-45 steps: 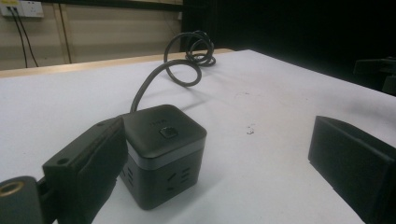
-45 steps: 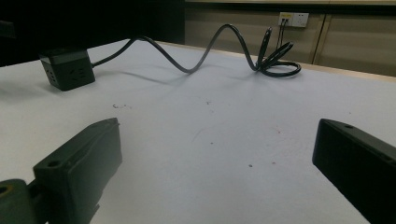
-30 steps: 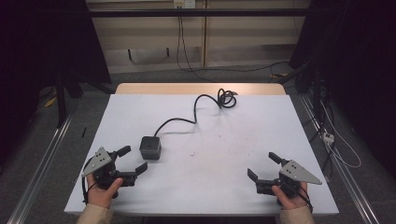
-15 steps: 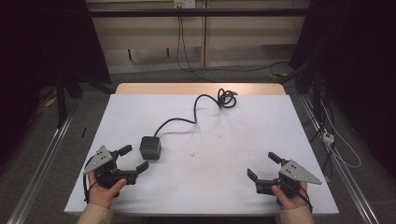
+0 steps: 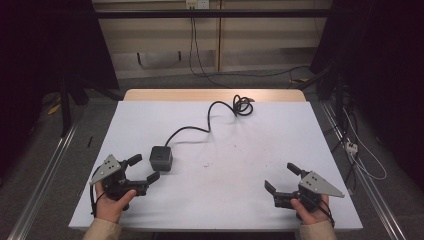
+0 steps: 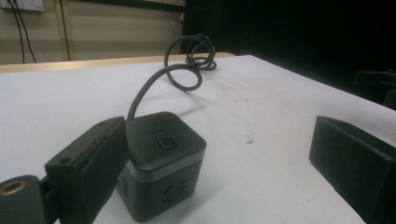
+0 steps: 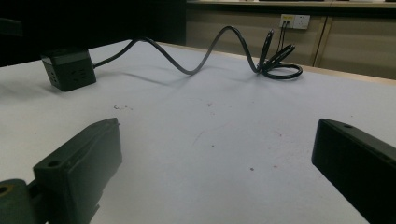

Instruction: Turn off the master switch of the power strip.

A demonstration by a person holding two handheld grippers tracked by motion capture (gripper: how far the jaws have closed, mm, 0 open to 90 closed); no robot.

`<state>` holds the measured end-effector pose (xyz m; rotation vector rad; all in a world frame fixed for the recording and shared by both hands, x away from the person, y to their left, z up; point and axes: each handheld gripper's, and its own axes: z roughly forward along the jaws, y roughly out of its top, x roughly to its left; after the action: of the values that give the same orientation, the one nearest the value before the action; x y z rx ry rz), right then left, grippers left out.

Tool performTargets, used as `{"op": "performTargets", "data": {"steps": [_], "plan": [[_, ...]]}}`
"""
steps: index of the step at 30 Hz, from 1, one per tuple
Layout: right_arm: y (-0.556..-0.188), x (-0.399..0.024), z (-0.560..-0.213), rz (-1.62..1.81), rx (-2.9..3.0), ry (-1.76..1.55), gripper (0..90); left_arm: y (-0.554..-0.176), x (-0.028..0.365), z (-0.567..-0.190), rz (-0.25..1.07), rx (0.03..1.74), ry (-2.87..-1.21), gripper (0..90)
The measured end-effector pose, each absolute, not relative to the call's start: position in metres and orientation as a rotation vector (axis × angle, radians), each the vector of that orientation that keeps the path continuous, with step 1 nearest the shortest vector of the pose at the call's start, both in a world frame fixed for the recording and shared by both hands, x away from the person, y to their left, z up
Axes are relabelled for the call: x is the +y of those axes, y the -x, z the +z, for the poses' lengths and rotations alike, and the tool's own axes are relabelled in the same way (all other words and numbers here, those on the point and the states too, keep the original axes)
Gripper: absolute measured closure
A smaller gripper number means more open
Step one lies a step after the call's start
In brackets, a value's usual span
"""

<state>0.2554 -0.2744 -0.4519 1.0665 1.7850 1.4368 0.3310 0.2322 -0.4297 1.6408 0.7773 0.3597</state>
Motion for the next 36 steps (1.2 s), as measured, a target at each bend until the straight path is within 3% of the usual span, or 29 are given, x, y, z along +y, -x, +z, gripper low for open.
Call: {"op": "performTargets", "data": {"steps": [36], "plan": [[-0.256, -0.274, -0.452, 1.434, 1.788, -1.061, 1.7, -0.352, 0.233, -0.425, 0.358, 0.838, -1.608, 16.1]]}}
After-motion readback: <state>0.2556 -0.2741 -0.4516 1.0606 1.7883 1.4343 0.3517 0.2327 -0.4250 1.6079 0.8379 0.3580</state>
